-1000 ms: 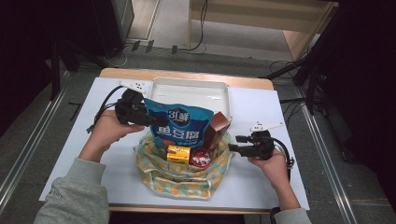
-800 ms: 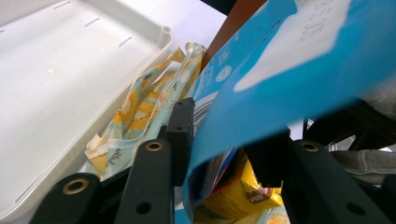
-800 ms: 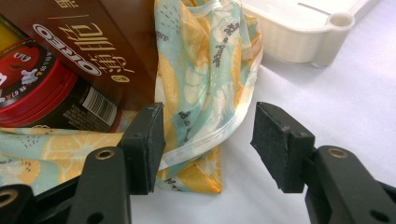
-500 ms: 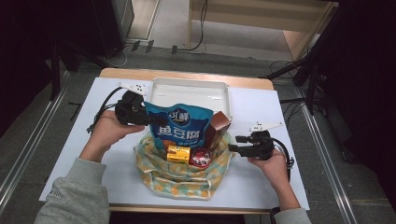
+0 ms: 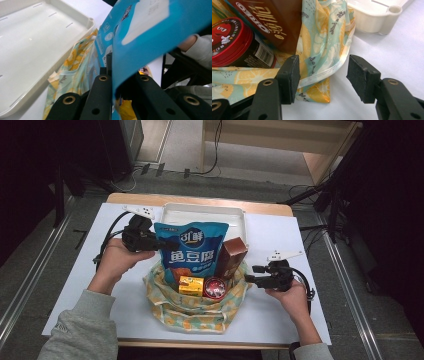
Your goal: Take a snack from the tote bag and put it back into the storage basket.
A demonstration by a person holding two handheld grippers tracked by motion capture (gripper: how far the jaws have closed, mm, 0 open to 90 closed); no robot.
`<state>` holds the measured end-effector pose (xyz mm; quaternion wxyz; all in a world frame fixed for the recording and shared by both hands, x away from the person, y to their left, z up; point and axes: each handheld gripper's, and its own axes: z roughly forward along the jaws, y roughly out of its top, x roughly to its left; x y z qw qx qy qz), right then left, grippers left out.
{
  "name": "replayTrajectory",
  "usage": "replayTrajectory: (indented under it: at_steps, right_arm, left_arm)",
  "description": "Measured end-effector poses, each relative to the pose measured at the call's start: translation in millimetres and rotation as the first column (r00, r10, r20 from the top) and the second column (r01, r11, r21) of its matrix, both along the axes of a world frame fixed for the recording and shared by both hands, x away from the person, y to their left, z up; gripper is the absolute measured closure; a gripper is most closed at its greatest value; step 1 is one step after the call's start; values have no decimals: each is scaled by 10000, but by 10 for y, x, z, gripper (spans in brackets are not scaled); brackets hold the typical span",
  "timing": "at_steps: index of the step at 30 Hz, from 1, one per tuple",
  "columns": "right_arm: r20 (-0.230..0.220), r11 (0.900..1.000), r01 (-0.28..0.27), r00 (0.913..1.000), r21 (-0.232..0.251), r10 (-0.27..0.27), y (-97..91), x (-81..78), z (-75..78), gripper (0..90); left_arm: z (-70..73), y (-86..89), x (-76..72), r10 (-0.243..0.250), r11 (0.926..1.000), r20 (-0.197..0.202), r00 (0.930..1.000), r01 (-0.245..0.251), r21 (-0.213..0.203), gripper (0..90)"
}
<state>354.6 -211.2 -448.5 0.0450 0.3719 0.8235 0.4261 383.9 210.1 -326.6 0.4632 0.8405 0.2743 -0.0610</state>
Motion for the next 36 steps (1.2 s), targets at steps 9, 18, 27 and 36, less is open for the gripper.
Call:
replayTrajectory:
  at_steps: [9,18,27,36]
  right_arm:
    - [-3,10000,-4,10000,56,4,-2,-4,3,444]
    - [-26,10000,-21,10000,36,21,-1,-4,3,444]
    - [-40,10000,-55,10000,29,55,5,-7,2,444]
    - [-21,10000,-70,10000,52,70,4,-7,2,445]
  left_arm:
    - [71,-18,-38,192,9985,205,9996,-181,-510,894]
    - [138,-70,-27,450,9952,245,9987,-427,-878,894]
    - [281,-115,-11,515,9900,313,9982,-469,-1328,892]
    - [455,-133,25,706,9896,489,9963,-638,-1286,892]
